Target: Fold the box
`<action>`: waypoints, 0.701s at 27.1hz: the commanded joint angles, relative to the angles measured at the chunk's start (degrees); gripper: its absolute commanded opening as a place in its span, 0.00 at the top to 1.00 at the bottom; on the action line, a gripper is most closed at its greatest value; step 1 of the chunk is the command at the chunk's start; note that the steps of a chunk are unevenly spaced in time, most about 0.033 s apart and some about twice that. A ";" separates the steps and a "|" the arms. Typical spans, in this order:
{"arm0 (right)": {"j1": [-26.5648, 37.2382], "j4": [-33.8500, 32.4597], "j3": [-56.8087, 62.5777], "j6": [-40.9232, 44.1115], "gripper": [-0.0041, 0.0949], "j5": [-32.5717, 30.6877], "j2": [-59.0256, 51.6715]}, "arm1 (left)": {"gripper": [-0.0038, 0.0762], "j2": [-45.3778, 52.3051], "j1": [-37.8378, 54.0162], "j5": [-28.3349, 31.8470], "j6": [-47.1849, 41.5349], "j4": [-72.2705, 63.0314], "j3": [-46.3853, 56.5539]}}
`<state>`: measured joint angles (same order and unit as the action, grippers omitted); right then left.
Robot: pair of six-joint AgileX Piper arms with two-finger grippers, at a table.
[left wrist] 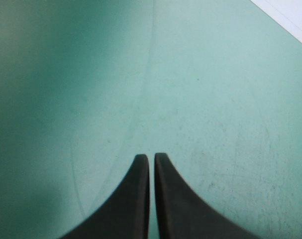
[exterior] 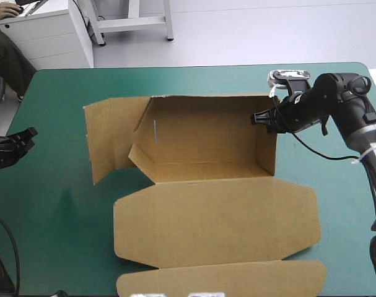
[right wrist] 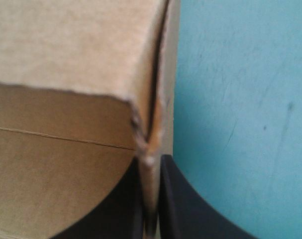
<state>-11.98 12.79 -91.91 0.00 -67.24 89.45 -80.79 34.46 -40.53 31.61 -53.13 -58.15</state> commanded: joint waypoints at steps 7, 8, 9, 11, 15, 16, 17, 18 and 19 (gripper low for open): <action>0.20 0.40 0.69 -0.73 0.96 -4.51 1.59 | 0.94 2.12 0.05 -0.06 -0.12 -4.31 -1.39; 0.20 0.11 0.82 -1.35 0.96 -4.51 2.41 | 0.94 2.12 0.05 -0.06 -0.12 -4.31 -1.39; 0.20 -1.08 0.82 -1.48 0.96 -4.51 3.50 | 0.94 2.12 -0.05 -0.06 -0.12 -4.31 -1.39; 0.20 -3.20 -0.40 -1.48 0.96 -4.19 6.64 | 0.94 2.12 -0.05 -0.06 -0.12 -4.31 -1.39; 0.20 -3.49 -3.93 -1.48 0.96 -1.46 11.03 | 0.94 2.12 -0.05 -0.06 -0.12 -6.15 -1.39; 0.20 -3.49 -4.61 -1.48 0.96 -0.87 11.73 | 0.94 2.12 -0.05 -0.06 -0.12 -6.29 -1.39; 0.20 -3.49 -5.36 -1.48 0.96 -0.16 12.53 | 0.94 2.12 -0.05 -0.06 -0.12 -6.17 -1.39; 0.20 -3.62 -6.12 -1.48 0.96 0.22 13.29 | 0.94 2.12 -0.05 -0.06 -0.12 -6.07 -1.39; 0.20 -3.61 -6.88 -1.48 0.96 0.51 13.86 | 0.94 2.12 -0.05 -0.06 -0.12 -6.05 -1.39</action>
<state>-11.98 9.89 -95.81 -0.70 -67.76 103.75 -80.79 34.46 -41.11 31.61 -56.14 -58.09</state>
